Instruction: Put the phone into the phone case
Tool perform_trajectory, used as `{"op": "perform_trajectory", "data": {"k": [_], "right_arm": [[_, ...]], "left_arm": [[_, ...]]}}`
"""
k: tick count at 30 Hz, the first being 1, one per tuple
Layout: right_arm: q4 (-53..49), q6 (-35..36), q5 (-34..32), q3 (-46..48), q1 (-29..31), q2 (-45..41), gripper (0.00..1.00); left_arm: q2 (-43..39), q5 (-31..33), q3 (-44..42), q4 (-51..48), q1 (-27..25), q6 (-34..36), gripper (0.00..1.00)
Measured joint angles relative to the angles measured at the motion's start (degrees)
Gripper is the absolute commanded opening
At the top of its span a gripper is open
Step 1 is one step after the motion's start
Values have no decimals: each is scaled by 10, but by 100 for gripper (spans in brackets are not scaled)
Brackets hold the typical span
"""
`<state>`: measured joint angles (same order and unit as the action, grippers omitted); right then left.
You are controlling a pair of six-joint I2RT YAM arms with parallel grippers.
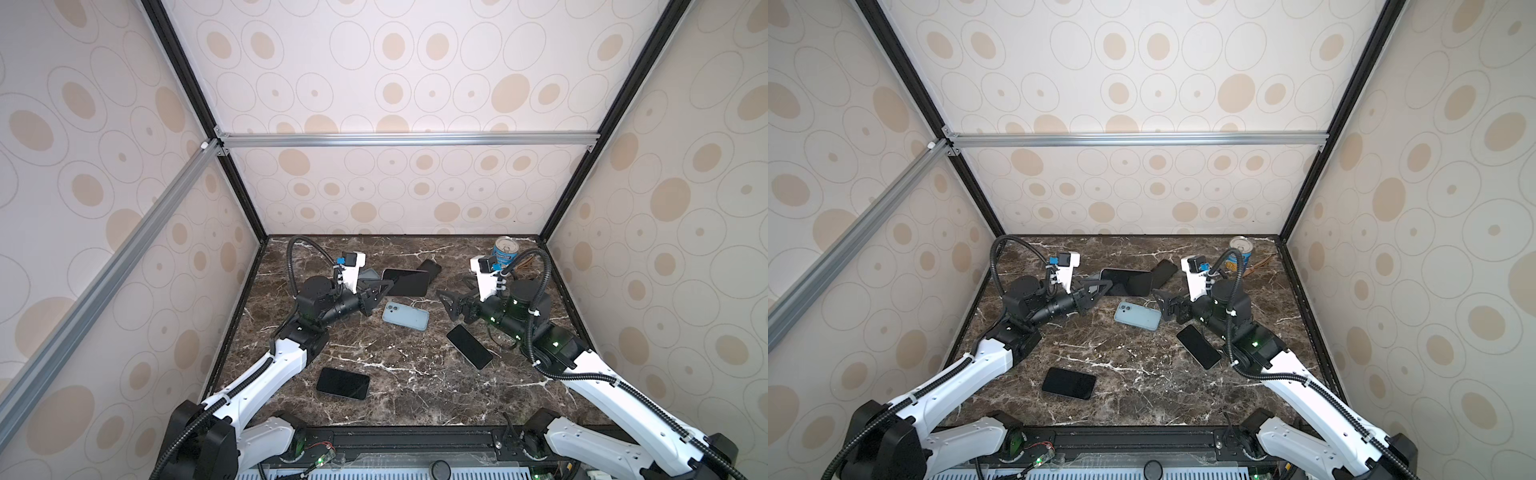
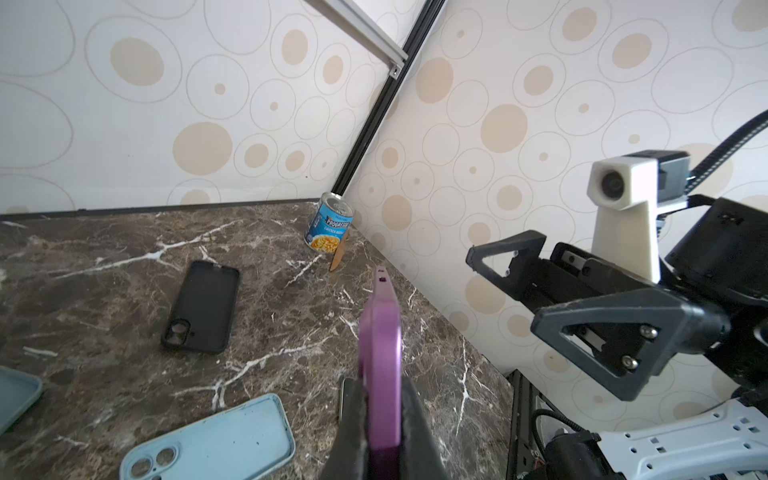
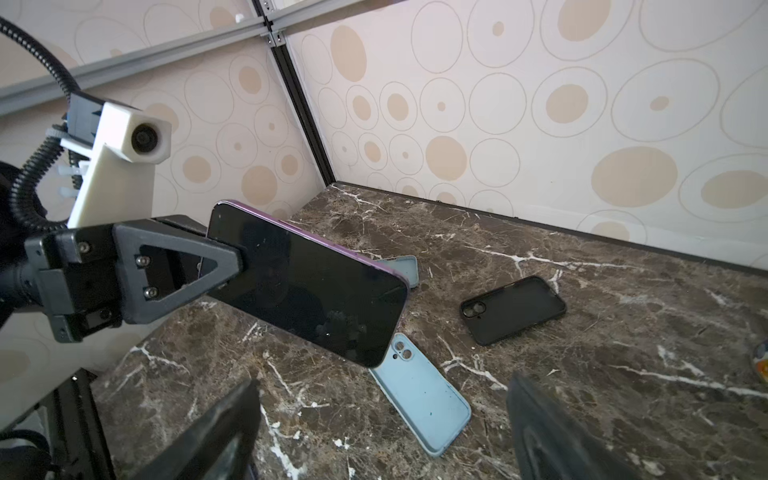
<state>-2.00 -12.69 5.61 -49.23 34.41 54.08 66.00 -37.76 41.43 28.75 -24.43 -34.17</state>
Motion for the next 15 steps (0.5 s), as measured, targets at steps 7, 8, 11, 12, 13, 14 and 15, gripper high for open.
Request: {"op": "perform_trajectory", "data": {"k": [7,8,11,12,13,14,15], "right_arm": [[56,-31,37,33,-2,1,89],[69,-38,41,44,-2,2,90],[102,-55,57,70,-2,10,90],[112,-60,63,75,-2,15,91],[122,-68,69,80,-2,22,92],[132,-74,75,83,-2,28,94],[139,-78,79,85,-2,33,96]], "left_arm": [[25,0,-23,125,1,-21,0],[25,0,-31,136,1,-22,0],[24,0,-53,156,2,-21,0],[22,0,-59,160,2,-21,0],[20,3,-65,165,3,-21,0],[15,5,-73,170,3,-21,0],[10,8,-78,174,3,-21,0]]}}
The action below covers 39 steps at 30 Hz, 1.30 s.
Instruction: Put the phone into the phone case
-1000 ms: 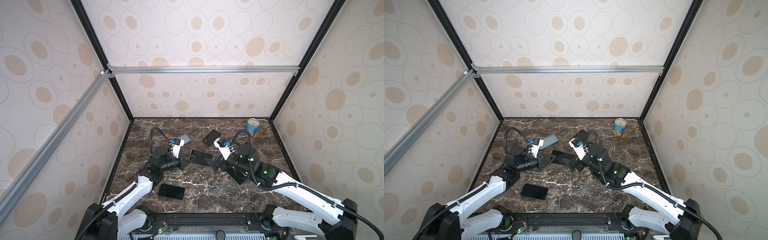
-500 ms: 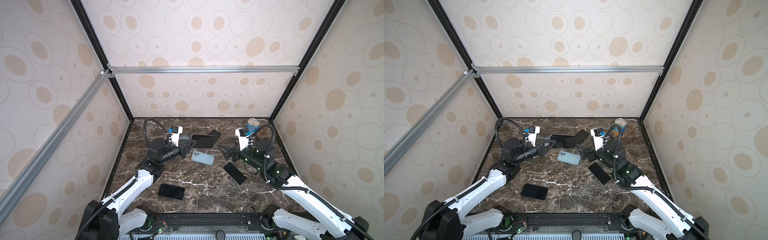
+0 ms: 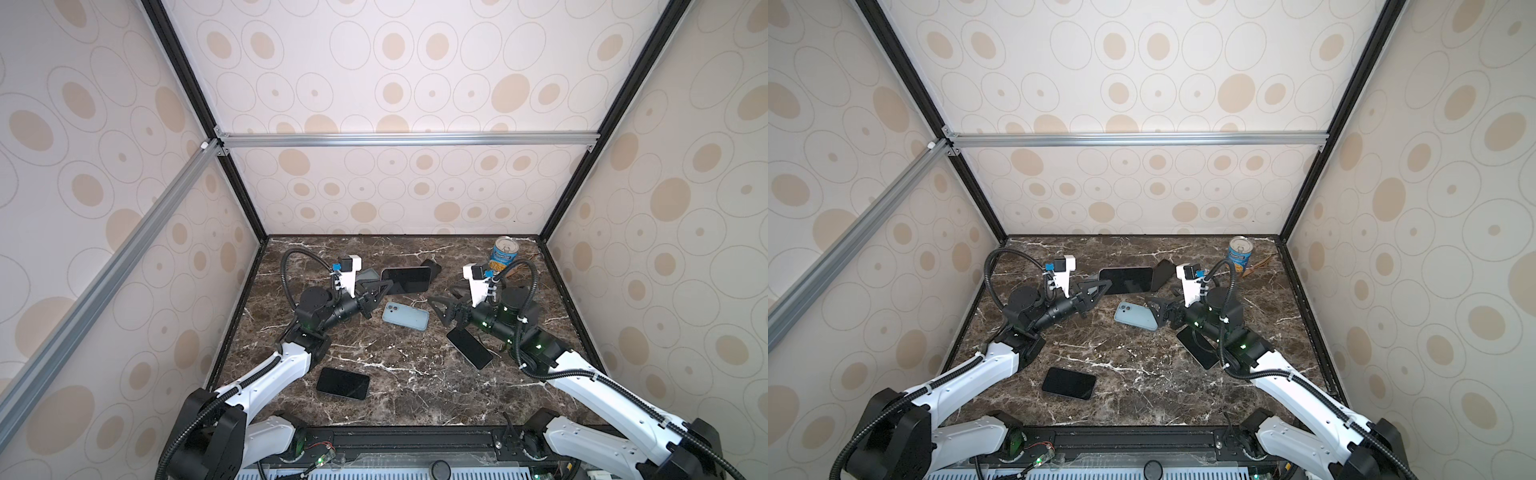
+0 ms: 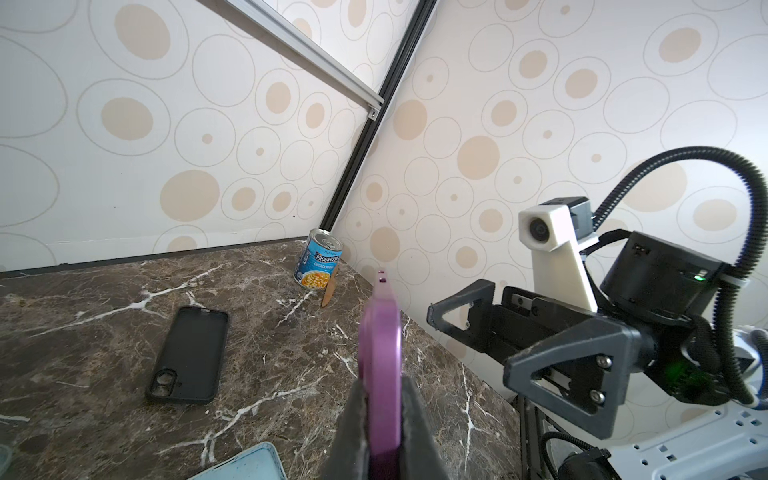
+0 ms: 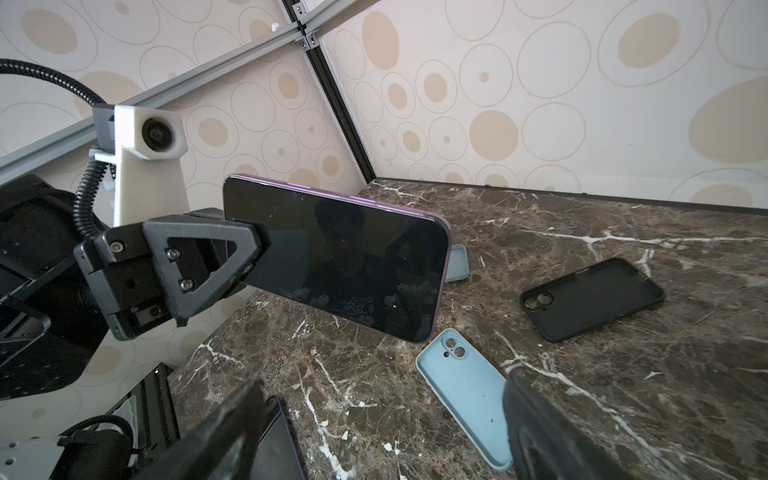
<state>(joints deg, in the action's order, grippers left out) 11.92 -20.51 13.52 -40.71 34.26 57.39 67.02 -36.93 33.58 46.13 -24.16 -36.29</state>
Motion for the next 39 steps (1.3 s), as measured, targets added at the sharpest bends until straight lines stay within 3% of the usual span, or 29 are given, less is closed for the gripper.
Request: {"op": "perform_trajectory", "data": {"k": [6,13,25,36,39], "right_arm": [[64,-23,41,5,0,22,99],[138,-37,80,6,0,39,96],[219,-44,129,5,0,73,75],[200,-13,192,-33,0,72,47],[202,-14,211,-43,-2,72,33]], "left_arm": [[-17,5,-28,59,0,-16,0],[-24,1,-42,112,0,-35,0],[-40,-13,-56,181,0,-62,0],[-45,-49,-57,231,0,-101,0],[-45,-61,-57,249,0,-113,0]]}}
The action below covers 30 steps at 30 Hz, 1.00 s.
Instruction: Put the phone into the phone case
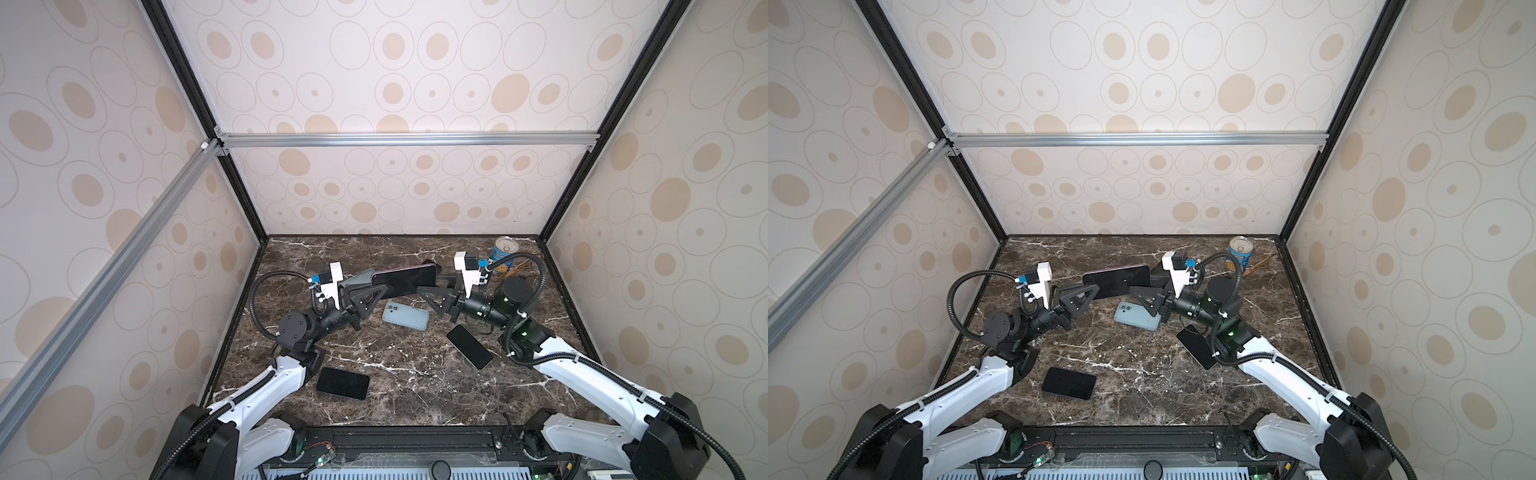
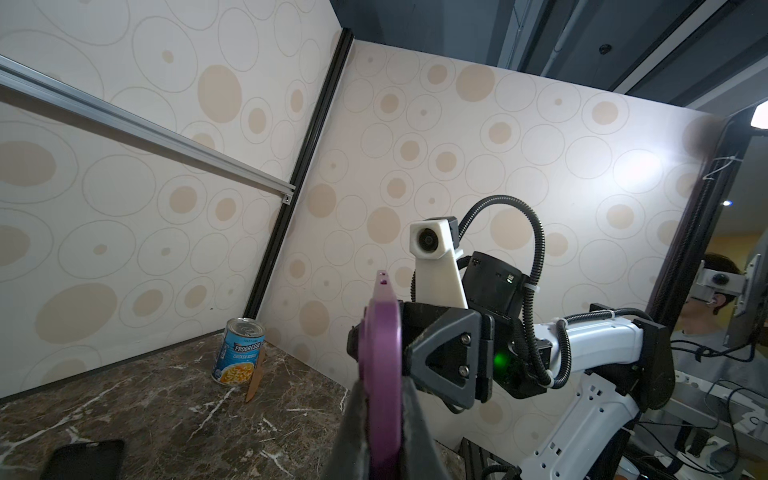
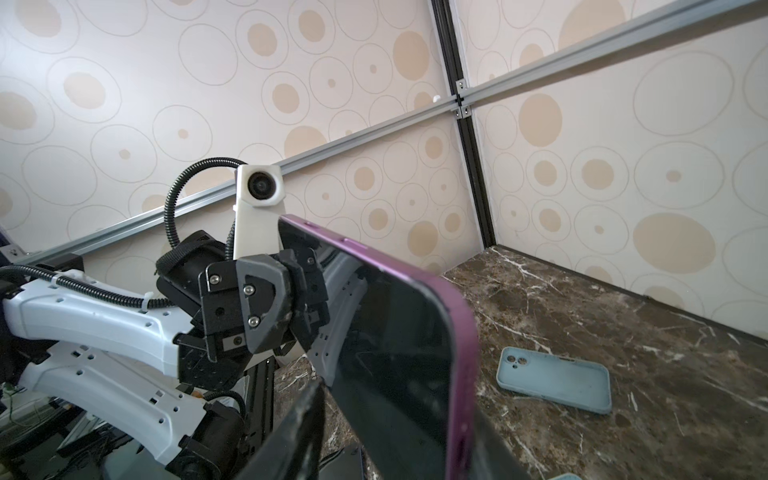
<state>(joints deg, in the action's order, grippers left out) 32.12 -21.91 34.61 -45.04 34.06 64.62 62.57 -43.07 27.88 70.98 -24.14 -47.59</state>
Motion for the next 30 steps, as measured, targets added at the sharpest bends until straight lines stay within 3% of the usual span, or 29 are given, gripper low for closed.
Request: {"op": "perform_trajectory", "data": {"k": [6,7,9,11,21,30], "right_arm": [[23,-21,53,-4,-6,0,16],[28,-25,64,-6,-7,0,17],[32,-28,73,-9,-7,-1,32],[30,-26,73,-9,-6,-2,33],[30,-37,95,-9,-4,-7,0],[33,-39,101,-9,-4,-8,0]], "left_arm": [[-2,-19,0,23,4,-20,0],[-5,-21,0,26,6,-24,0],[-10,-29,2,28,6,-26,0],[-12,-33,5,26,5,-24,0],[-11,-52,8,19,4,-32,0],[-11,-52,8,20,5,-36,0]]}}
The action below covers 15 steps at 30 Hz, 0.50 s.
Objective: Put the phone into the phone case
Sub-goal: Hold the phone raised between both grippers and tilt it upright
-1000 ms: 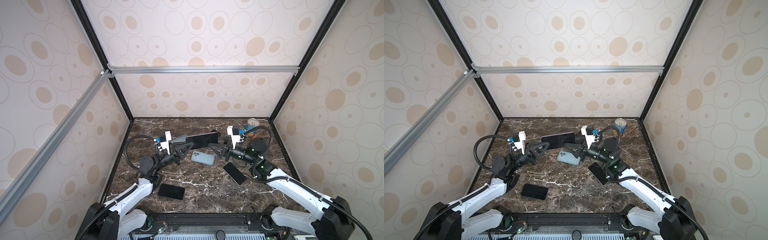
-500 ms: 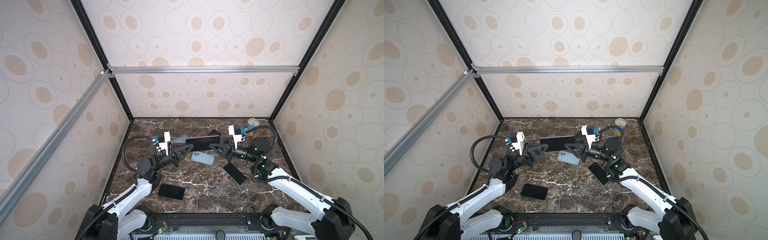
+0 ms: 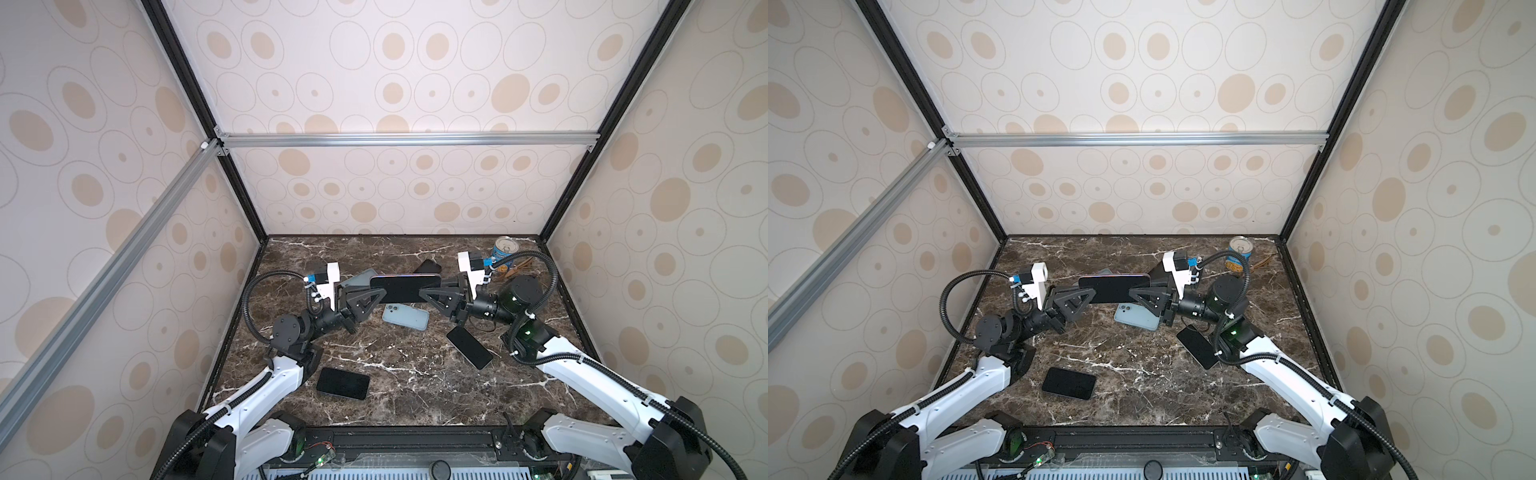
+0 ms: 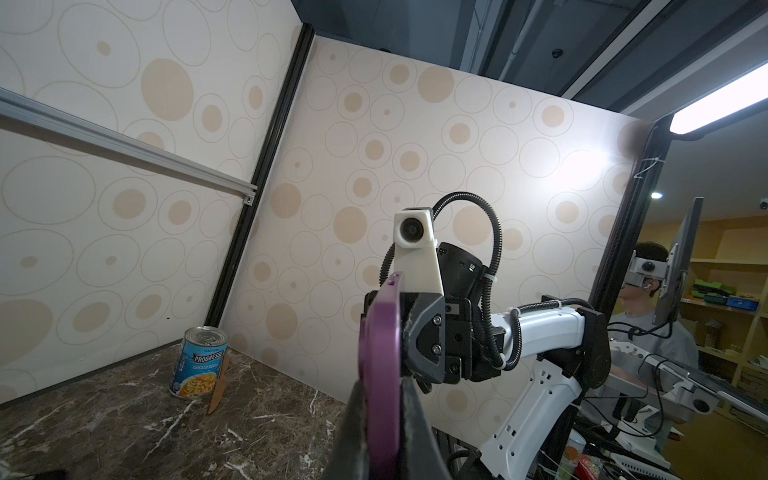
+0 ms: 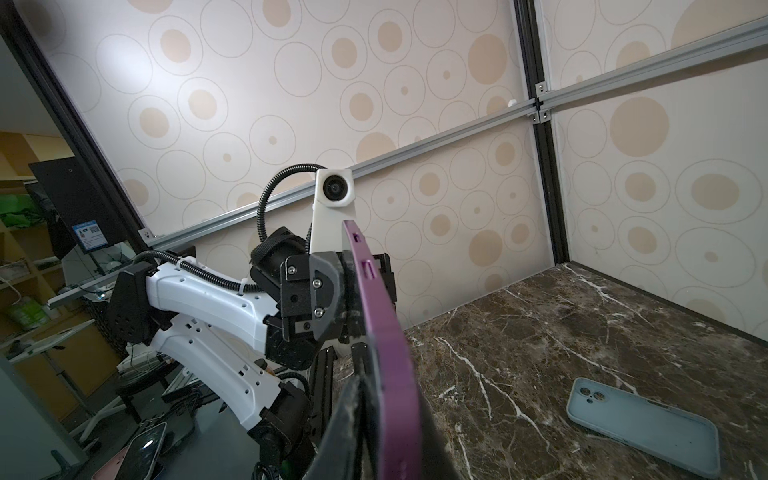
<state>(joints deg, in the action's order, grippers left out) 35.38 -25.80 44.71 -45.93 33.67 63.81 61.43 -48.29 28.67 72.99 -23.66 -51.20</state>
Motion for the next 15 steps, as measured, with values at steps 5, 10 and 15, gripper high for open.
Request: {"op": "perform_trajectory", "data": {"k": [5,10,15], "right_arm": [[0,-1,4,0,0,-2,14],[-19,5,-27,-1,1,2,41],[-19,5,-34,-10,1,19,19]], "left_arm": [[0,-1,0,1,0,0,0],[2,-3,0,-8,-2,7,0],[4,1,0,-25,-2,13,0]]}}
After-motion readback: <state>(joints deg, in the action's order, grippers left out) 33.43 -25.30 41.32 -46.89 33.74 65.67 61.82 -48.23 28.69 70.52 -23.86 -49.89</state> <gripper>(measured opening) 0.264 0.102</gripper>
